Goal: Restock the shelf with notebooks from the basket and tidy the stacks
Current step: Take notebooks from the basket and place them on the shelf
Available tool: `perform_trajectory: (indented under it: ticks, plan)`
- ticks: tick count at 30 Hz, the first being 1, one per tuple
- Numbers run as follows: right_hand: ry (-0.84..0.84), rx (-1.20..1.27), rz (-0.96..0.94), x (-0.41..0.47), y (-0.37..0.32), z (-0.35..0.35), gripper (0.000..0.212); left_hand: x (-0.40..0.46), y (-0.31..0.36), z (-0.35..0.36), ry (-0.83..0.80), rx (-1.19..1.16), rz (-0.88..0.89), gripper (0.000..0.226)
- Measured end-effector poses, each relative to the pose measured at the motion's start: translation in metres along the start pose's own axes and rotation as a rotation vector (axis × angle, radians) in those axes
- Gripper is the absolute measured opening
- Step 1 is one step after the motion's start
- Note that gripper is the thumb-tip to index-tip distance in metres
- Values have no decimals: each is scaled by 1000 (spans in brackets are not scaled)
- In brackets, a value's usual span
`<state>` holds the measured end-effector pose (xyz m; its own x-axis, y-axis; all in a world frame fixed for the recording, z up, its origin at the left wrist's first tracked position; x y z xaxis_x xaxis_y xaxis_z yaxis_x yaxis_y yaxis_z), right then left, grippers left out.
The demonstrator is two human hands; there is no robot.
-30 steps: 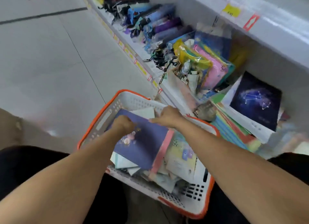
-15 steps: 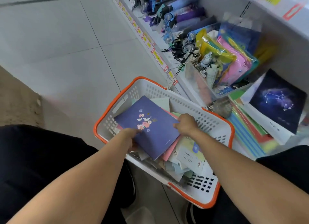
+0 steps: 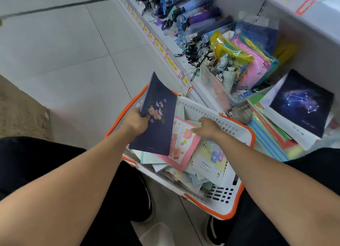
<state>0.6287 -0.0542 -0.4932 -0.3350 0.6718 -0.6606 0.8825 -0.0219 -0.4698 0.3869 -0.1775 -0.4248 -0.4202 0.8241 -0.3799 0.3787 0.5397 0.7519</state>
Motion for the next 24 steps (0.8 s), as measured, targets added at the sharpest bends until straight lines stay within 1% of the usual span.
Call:
perform_trajectory:
  ticks: [1,2,4,5,6,8,9,10,13,16,18,19,20,21,23,24]
  plan:
    - [-28,-58,14,0,1,10,57,0,4,-9,24,43,24,31]
    - [-40,-78,31,-2,2,17,50,-1,7,-19,62,62,23,30]
    - [11,-80,39,-3,6,20,40,-1,10,-38,148,37,-6,25]
    - [23,-46,38,-4,6,18,36,0,12,-46,180,16,-18,24]
    - [2,30,31,-7,2,15,31,-1,14,-53,218,-4,-26,24]
    - [-95,203,8,-16,-11,5,17,-2,13,-66,268,-82,-46,26]
    - [-133,258,-3,-23,-20,-5,12,-1,12,-70,284,-118,-57,27]
    - [-137,273,-21,-29,-29,-20,9,-1,11,-74,304,-130,-64,28]
    - [-50,303,-86,-58,-55,-78,8,-7,21,-80,326,-38,-94,32]
    - [68,366,-125,-93,-72,-136,12,-8,36,-86,303,36,-61,42]
    - [114,558,-154,-111,-74,-162,11,-5,46,-90,276,30,-61,45]
    - [119,670,-174,-116,-73,-168,12,-4,53,-90,252,-39,-48,41]
    - [105,775,-192,-119,-72,-170,13,-2,60,-86,205,-172,-15,33]
    - [74,867,-212,-119,-71,-169,12,-2,69,-79,124,-332,28,25]
    - [7,1020,-251,-117,-71,-159,8,-4,90,-56,-96,-626,65,28]
    - [-7,1079,-262,-117,-71,-154,7,-5,98,-45,-165,-732,46,24]
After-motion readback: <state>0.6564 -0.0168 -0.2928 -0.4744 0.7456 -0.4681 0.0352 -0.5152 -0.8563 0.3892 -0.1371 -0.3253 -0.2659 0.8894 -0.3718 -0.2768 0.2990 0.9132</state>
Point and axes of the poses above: each hand's wrist, its own x-axis towards the middle knuckle, its own z-axis out of the palm, y = z × x, the point moved 6 cm from there along x, towards the middle knuckle, and after that the axes turned 10 degrees about -y, right-handed, at the moved point
